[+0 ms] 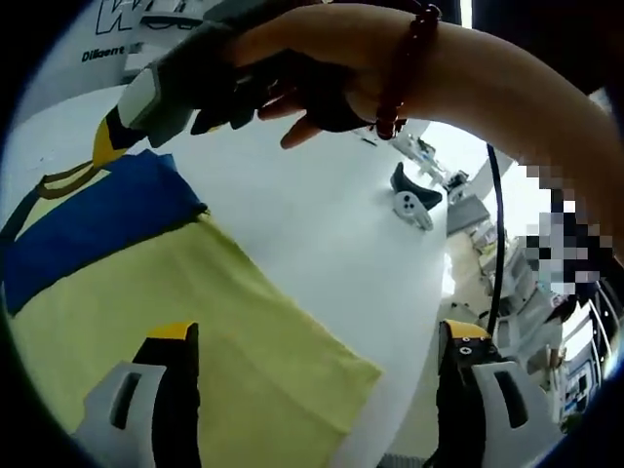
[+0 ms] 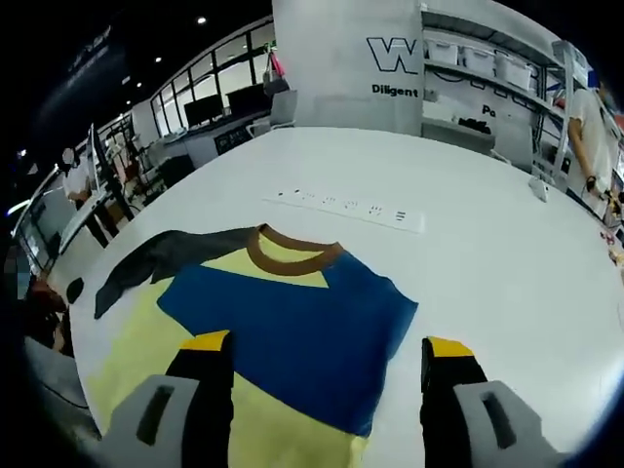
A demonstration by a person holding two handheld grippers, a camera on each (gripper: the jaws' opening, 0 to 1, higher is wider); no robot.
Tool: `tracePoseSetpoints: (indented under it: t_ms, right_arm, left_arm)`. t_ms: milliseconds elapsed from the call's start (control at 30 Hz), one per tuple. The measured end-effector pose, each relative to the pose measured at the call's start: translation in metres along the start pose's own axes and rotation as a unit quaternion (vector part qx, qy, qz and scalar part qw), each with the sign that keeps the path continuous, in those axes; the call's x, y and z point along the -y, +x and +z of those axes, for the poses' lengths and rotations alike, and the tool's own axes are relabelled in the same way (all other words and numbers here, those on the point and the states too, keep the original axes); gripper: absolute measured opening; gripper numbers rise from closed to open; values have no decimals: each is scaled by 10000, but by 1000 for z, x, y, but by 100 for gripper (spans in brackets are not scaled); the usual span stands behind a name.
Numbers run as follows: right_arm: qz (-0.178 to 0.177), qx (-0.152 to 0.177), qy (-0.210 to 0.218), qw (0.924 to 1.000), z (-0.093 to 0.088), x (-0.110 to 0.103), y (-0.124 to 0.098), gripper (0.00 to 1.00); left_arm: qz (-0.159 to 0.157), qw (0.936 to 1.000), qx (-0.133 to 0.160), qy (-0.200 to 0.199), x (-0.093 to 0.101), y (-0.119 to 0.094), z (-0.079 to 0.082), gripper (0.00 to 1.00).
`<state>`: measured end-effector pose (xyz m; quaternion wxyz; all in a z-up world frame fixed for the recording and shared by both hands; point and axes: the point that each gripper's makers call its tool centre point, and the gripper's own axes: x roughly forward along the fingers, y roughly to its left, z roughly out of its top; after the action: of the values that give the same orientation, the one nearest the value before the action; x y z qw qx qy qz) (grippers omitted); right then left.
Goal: Fold the garment on the visible template until the final outline fits inside the template.
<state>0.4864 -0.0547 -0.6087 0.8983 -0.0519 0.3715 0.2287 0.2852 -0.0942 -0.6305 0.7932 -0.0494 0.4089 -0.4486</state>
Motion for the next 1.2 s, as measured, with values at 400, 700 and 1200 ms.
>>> tracePoseSetpoints:
  t_ms: [400,700,1200]
  right_arm:
    - [118,207,-133,9996,5,-13,-22,89]
    - [176,318,-222,9991,6,-21,-41,90]
    - [252,442,-409,9979,-5,-39,-66,90]
  left_arm:
    - [48,10000,26,-8,-9,-23,-6,99]
    - [140,9997,220,-36,-22,-45,-2,99]
    - [539,9965,427,-473,-71,-88,-20,99]
